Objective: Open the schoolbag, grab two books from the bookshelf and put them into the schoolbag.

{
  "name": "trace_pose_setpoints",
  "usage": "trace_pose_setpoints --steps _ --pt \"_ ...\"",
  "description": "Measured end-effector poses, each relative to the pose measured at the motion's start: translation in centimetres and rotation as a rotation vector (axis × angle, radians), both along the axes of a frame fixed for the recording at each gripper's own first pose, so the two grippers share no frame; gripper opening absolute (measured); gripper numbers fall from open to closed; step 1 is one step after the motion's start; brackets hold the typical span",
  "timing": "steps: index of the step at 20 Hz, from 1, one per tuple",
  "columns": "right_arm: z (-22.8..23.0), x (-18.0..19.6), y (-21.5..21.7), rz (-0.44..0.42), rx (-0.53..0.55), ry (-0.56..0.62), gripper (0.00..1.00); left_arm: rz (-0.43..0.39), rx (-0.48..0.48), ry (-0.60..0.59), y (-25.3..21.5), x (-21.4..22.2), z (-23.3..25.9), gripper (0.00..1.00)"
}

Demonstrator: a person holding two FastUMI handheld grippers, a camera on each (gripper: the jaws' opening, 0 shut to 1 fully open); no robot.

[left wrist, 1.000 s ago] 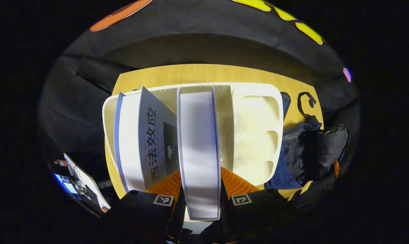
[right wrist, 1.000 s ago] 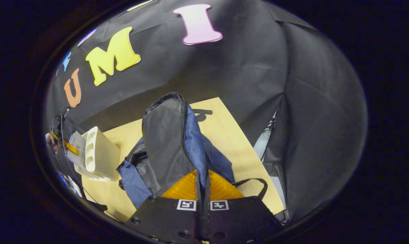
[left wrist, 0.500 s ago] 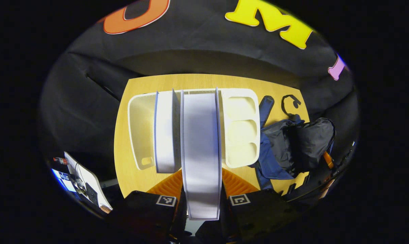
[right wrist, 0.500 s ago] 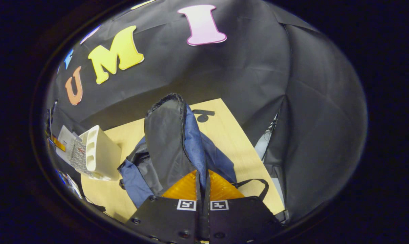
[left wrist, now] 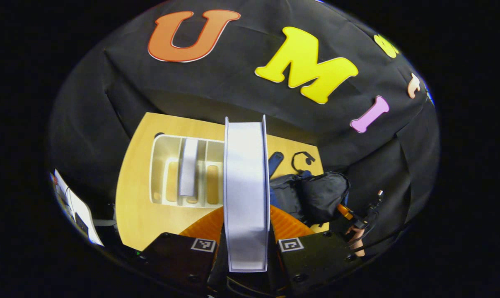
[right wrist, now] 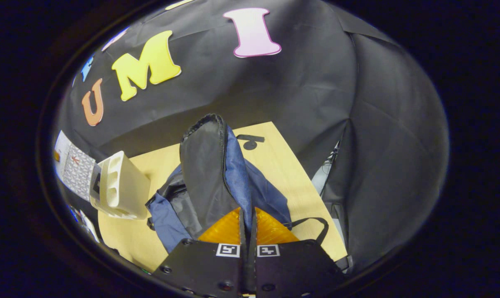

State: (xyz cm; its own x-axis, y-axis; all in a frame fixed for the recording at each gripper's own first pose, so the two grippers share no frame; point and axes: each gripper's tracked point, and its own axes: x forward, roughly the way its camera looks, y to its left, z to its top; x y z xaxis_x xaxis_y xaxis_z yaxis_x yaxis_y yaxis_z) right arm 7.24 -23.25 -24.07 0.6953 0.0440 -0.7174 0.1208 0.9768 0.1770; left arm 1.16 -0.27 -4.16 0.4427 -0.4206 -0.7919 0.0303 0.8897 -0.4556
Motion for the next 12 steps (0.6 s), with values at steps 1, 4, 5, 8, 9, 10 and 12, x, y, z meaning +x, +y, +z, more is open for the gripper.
trace_pose_setpoints --steps 1,4,5,8,9,10,12 --pt "0.1 0.0 0.0 0.001 -0.002 -0.003 0.01 -0.013 -0.049 -0.002 -2.0 -0.2 0.0 0.41" --pt "0.0 -0.2 0.1 0.002 0.002 0.0 0.01 -0.025 -0.208 0.006 -7.9 0.5 -0.8 0.41" --pt "0.1 -0.2 0.1 0.0 0.004 -0.003 0.01 -0.026 -0.24 0.018 -9.3 0.7 -1.4 0.41" --pt "0.3 -0.1 0.0 0.0 0.007 -0.002 0.04 -0.03 -0.298 0.043 -13.7 0.7 -3.8 0.41" --pt "0.4 0.0 -0.2 -0.001 0.009 -0.003 0.01 -0.033 -0.308 0.05 -15.3 0.8 -5.2 0.41" --pt "0.5 0.1 -0.3 -0.003 0.012 -0.003 0.01 -0.037 -0.314 0.062 -16.8 0.4 -6.6 0.41" --pt "0.8 0.3 -0.5 -0.002 0.015 -0.004 0.0 -0.047 -0.326 0.098 -19.8 -0.8 -9.8 0.41"
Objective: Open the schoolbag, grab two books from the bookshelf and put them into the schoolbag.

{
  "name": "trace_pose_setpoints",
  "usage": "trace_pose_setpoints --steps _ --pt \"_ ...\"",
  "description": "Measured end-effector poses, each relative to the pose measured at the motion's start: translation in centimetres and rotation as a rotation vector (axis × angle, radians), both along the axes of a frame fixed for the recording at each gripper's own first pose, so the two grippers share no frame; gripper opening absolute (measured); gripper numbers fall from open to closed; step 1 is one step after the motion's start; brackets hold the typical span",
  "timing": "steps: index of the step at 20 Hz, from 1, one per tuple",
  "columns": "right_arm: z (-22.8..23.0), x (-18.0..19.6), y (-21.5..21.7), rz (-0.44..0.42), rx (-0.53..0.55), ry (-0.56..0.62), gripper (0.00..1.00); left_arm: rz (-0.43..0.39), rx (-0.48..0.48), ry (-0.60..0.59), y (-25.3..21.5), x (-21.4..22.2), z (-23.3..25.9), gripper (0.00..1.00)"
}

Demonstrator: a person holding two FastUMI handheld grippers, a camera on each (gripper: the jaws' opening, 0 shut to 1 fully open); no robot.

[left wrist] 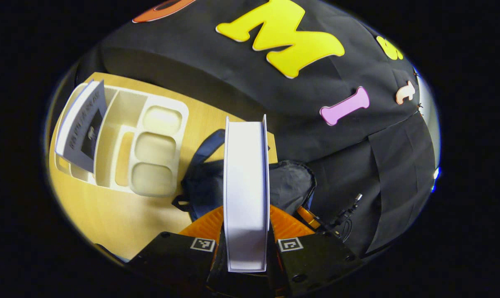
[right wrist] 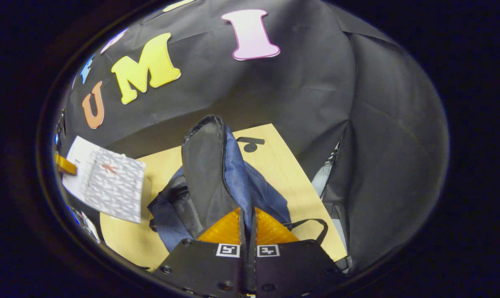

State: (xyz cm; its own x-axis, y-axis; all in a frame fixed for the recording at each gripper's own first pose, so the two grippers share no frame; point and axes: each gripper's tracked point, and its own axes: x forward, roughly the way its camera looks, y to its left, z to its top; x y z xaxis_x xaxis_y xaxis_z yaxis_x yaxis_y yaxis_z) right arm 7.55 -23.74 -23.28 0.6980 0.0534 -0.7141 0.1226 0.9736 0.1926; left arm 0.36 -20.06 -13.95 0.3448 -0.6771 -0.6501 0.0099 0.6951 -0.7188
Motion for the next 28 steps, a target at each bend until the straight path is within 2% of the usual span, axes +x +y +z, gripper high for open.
trace_pose_setpoints --steps 6,10,13,16,28 --pt "-0.3 0.3 -0.7 -0.011 0.006 -0.002 0.01 0.038 -0.049 0.077 -5.9 -1.1 -8.1 0.41" --pt "-0.1 0.9 -1.0 -0.009 0.005 -0.008 0.0 0.067 -0.102 0.072 -8.6 -1.5 -11.6 0.41" --pt "-0.2 1.1 -1.7 -0.016 0.0 -0.006 0.01 0.071 -0.177 0.036 -10.1 -1.6 -12.6 0.41" --pt "-0.4 1.3 -1.9 -0.018 0.011 0.001 0.01 0.087 -0.235 0.063 -12.3 -1.7 -14.0 0.41" --pt "-0.2 2.6 -2.0 0.008 -0.008 0.0 0.0 0.131 -0.402 0.083 -16.9 -0.9 -17.8 0.41"
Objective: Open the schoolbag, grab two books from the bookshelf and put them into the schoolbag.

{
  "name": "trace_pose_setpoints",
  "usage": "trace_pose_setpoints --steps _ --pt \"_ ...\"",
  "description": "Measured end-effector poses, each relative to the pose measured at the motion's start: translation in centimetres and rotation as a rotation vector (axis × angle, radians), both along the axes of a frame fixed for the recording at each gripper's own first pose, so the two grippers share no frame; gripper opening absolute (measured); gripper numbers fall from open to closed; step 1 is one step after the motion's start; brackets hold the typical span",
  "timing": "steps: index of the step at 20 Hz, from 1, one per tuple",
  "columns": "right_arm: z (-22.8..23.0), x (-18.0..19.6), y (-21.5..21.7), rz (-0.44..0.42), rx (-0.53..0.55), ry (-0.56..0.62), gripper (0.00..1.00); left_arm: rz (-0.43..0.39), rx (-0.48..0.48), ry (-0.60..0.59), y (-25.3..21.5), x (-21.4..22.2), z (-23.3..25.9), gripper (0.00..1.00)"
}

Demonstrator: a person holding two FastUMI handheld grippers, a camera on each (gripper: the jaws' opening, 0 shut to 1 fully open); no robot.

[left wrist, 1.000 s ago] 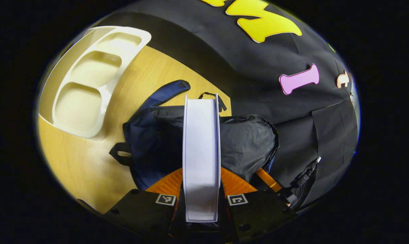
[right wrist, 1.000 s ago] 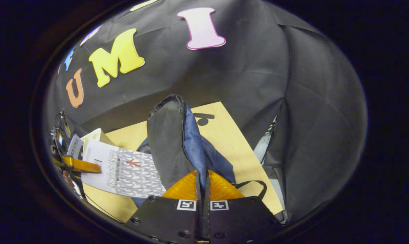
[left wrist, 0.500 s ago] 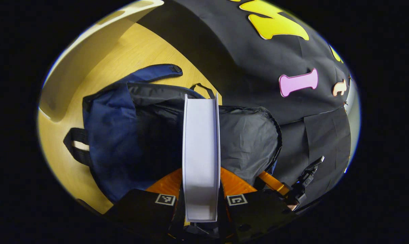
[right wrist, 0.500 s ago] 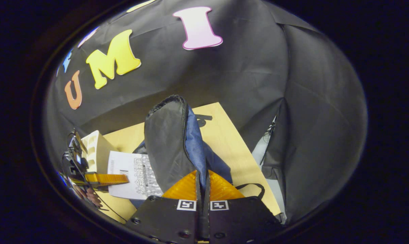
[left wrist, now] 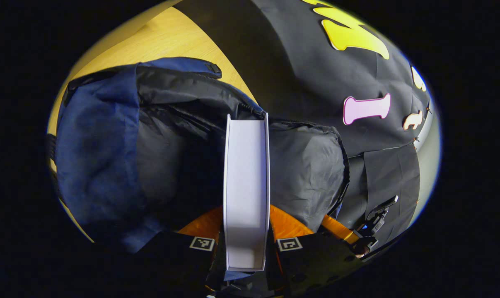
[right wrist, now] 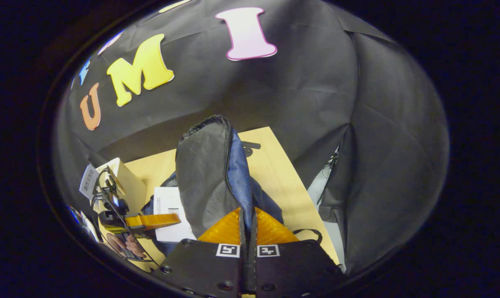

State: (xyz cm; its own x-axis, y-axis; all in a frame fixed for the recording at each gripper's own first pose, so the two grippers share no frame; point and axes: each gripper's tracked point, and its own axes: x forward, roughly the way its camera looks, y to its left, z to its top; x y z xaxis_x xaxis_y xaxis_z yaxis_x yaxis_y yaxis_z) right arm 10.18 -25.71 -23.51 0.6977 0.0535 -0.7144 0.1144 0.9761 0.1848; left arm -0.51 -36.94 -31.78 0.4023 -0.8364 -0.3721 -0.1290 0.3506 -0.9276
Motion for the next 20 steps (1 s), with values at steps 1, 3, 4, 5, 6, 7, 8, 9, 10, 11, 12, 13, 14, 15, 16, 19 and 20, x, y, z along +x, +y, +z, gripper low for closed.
trace_pose_setpoints --steps 1,3,4,5,6,7,8,9,10,11,12,13,14,15,16,19,20 --pt "0.0 0.0 0.1 0.002 -0.001 -0.001 0.0 0.004 -0.007 0.005 -0.3 0.1 -0.3 0.48" --pt "-0.1 0.0 0.1 0.007 0.0 0.001 0.0 0.006 -0.017 0.023 -0.4 0.0 -0.5 0.5" --pt "0.0 0.1 0.2 0.006 0.003 0.003 0.01 0.004 -0.017 0.026 -0.3 0.1 -0.6 0.36" --pt "-0.2 0.1 0.2 0.005 0.005 0.005 0.01 0.001 -0.015 0.029 -0.2 -0.1 -0.6 0.43" --pt "-0.2 0.2 0.2 0.003 0.008 0.007 0.0 -0.005 0.005 0.038 -0.1 -0.2 -0.9 0.52" --pt "-0.4 0.2 0.3 0.004 0.012 0.01 0.01 -0.009 0.027 0.05 0.0 -0.3 -1.3 0.47" --pt "-0.6 0.2 0.3 0.006 0.014 0.015 0.01 -0.009 0.049 0.064 0.5 -0.5 -1.7 0.4" --pt "-0.7 0.1 0.4 0.009 0.013 0.016 0.01 -0.008 0.082 0.081 0.7 -0.5 -2.2 0.56" --pt "-0.7 0.1 0.5 0.012 0.012 0.019 0.01 -0.012 0.119 0.102 1.0 -0.7 -2.9 0.61" --pt "-0.8 0.1 0.6 0.013 0.012 0.019 0.01 -0.018 0.164 0.127 1.4 -0.9 -3.6 0.66" --pt "-0.8 0.1 0.7 0.016 0.012 0.021 0.01 -0.02 0.211 0.146 1.9 -1.2 -4.3 0.74" --pt "-0.9 0.0 0.8 0.018 0.009 0.021 0.01 -0.022 0.263 0.16 2.6 -1.2 -4.8 0.89" --pt "-0.8 0.1 0.8 0.02 0.007 0.02 0.0 -0.023 0.308 0.168 3.3 -1.4 -5.2 0.81" --pt "-0.9 0.0 0.8 0.022 0.008 0.021 0.01 -0.023 0.342 0.168 4.0 -1.3 -4.9 0.82" --pt "-0.9 -0.1 0.8 0.022 0.01 0.022 0.0 -0.025 0.381 0.164 4.8 -1.2 -4.6 0.82" --pt "-0.9 -0.2 1.0 0.023 0.009 0.022 0.0 -0.047 0.498 0.099 6.6 -0.7 -3.4 0.82" --pt "-0.9 -0.2 1.1 0.026 0.006 0.022 0.0 -0.048 0.539 0.06 7.5 -0.5 -2.8 0.81"
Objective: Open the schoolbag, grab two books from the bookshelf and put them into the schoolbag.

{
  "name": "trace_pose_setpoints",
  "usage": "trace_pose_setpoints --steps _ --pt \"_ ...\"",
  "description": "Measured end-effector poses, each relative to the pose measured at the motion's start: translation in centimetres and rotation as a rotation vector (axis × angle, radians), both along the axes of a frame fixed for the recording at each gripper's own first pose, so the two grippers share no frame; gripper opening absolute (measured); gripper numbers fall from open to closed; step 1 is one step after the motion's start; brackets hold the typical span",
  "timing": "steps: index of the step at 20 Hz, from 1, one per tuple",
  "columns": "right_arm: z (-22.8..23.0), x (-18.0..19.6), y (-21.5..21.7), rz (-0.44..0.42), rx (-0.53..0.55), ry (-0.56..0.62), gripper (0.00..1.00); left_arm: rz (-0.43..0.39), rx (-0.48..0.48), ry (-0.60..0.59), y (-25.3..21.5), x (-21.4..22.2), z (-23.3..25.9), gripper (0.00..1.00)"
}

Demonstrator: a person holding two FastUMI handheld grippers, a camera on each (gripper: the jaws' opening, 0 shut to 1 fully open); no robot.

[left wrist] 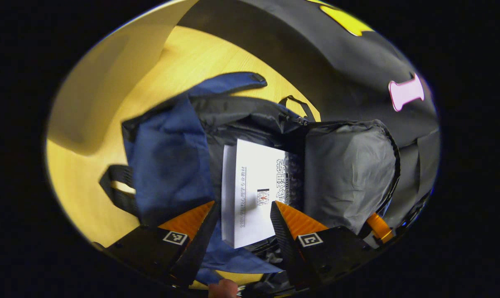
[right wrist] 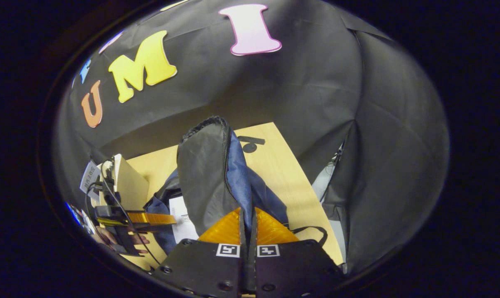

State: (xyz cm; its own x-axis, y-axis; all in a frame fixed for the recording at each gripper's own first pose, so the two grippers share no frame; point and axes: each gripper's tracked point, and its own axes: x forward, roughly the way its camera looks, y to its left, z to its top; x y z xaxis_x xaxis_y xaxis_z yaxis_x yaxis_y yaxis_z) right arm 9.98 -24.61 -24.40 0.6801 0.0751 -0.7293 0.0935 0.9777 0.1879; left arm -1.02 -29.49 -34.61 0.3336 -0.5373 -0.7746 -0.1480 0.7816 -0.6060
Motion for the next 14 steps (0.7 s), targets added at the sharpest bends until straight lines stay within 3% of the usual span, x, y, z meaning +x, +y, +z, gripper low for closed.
trace_pose_setpoints --steps 7,11,12,13,14 --pt "0.4 -0.6 1.0 0.01 -0.013 -0.011 0.01 -0.072 0.342 -0.377 7.3 4.2 8.3 0.81" --pt "0.8 -0.9 1.8 0.019 -0.027 -0.023 0.0 -0.059 0.522 -0.515 12.9 5.9 13.5 0.82" --pt "0.9 -1.1 2.0 0.021 -0.031 -0.025 0.01 -0.049 0.538 -0.526 14.0 5.7 14.6 0.87" --pt "1.0 -1.2 2.1 0.022 -0.035 -0.027 0.01 -0.034 0.547 -0.53 15.3 5.4 15.5 0.99" --pt "1.2 -1.4 2.3 0.025 -0.039 -0.029 0.0 -0.022 0.55 -0.528 16.3 5.2 16.4 0.98"
